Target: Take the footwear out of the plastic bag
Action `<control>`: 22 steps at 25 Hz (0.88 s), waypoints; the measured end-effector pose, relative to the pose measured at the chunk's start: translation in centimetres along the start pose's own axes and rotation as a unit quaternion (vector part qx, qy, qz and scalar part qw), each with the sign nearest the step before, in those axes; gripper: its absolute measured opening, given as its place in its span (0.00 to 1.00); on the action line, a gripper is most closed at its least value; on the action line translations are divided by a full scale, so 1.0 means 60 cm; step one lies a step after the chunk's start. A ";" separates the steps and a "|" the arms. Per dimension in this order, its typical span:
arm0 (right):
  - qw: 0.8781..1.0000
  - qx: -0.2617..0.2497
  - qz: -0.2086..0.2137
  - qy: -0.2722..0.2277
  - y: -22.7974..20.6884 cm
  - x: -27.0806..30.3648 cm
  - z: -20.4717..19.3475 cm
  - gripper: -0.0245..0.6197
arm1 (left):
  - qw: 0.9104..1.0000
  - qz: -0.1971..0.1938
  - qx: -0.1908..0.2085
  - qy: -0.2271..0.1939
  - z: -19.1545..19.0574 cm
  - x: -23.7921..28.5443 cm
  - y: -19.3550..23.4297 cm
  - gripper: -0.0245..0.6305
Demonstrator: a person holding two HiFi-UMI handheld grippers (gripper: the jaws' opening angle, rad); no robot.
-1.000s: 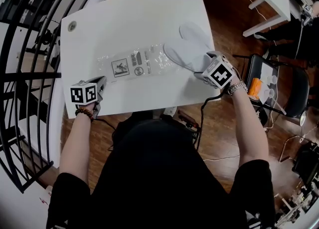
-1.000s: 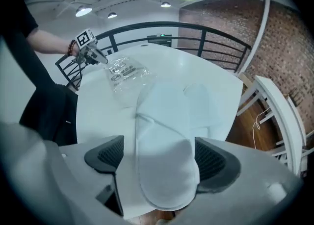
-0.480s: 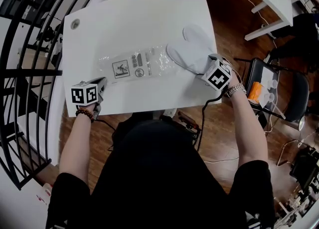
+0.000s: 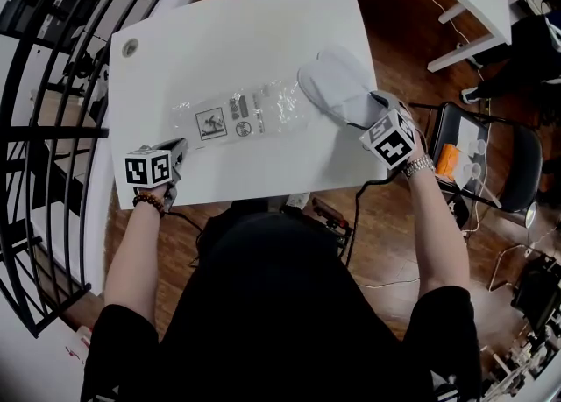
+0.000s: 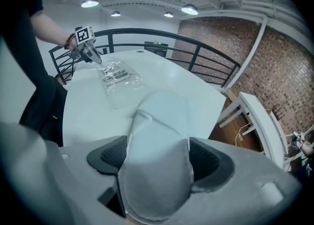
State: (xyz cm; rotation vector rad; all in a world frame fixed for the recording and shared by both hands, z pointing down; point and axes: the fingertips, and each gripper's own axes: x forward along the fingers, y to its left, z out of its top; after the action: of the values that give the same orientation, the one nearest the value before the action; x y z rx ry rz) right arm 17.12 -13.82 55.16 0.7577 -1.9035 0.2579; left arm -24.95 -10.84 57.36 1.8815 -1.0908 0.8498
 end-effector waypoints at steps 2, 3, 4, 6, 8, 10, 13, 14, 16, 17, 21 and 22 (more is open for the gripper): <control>1.000 0.012 -0.017 -0.013 -0.011 -0.004 0.002 0.64 | 1.000 0.000 -0.001 -0.001 -0.001 -0.002 0.000 0.06; 0.999 0.019 -0.025 -0.018 -0.017 -0.006 0.003 0.64 | 1.000 0.000 -0.002 -0.001 -0.002 -0.003 0.001 0.06; 0.999 0.028 -0.032 -0.023 -0.022 -0.007 0.005 0.64 | 1.000 0.001 -0.002 0.000 -0.002 -0.006 0.002 0.06; 0.998 0.046 -0.042 -0.028 -0.033 -0.006 0.004 0.64 | 1.000 0.002 -0.003 0.000 -0.001 -0.007 0.003 0.06; 0.997 0.065 -0.045 -0.026 -0.041 0.002 -0.004 0.64 | 1.000 0.002 -0.004 -0.001 0.001 -0.005 0.000 0.06; 0.996 0.079 -0.043 -0.018 -0.043 0.010 -0.012 0.64 | 1.000 0.003 -0.005 -0.004 0.004 -0.004 -0.003 0.06; 0.994 0.100 -0.036 -0.008 -0.038 0.022 -0.021 0.64 | 1.000 0.004 -0.004 -0.012 0.008 -0.008 -0.006 0.06; 0.994 0.106 -0.033 -0.006 -0.036 0.024 -0.022 0.64 | 1.000 0.005 -0.003 -0.015 0.010 -0.009 -0.006 0.07; 0.993 0.111 -0.031 -0.006 -0.034 0.026 -0.022 0.64 | 1.000 0.004 -0.001 -0.022 0.013 -0.012 -0.006 0.11; 0.993 0.112 -0.032 -0.007 -0.035 0.025 -0.021 0.64 | 1.000 0.004 -0.001 -0.025 0.015 -0.013 -0.005 0.15; 0.992 0.118 -0.037 -0.017 -0.042 0.015 -0.019 0.64 | 0.999 0.016 0.000 -0.041 0.024 -0.019 -0.001 0.26; 0.992 0.118 -0.039 -0.019 -0.044 0.010 -0.020 0.64 | 0.999 0.020 -0.001 -0.048 0.027 -0.022 -0.002 0.28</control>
State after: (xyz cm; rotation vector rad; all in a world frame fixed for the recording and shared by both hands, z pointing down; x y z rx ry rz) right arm 19.46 -15.50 55.86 0.9989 -1.8947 0.4275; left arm -25.16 -11.71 55.46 1.9209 -1.1909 0.7871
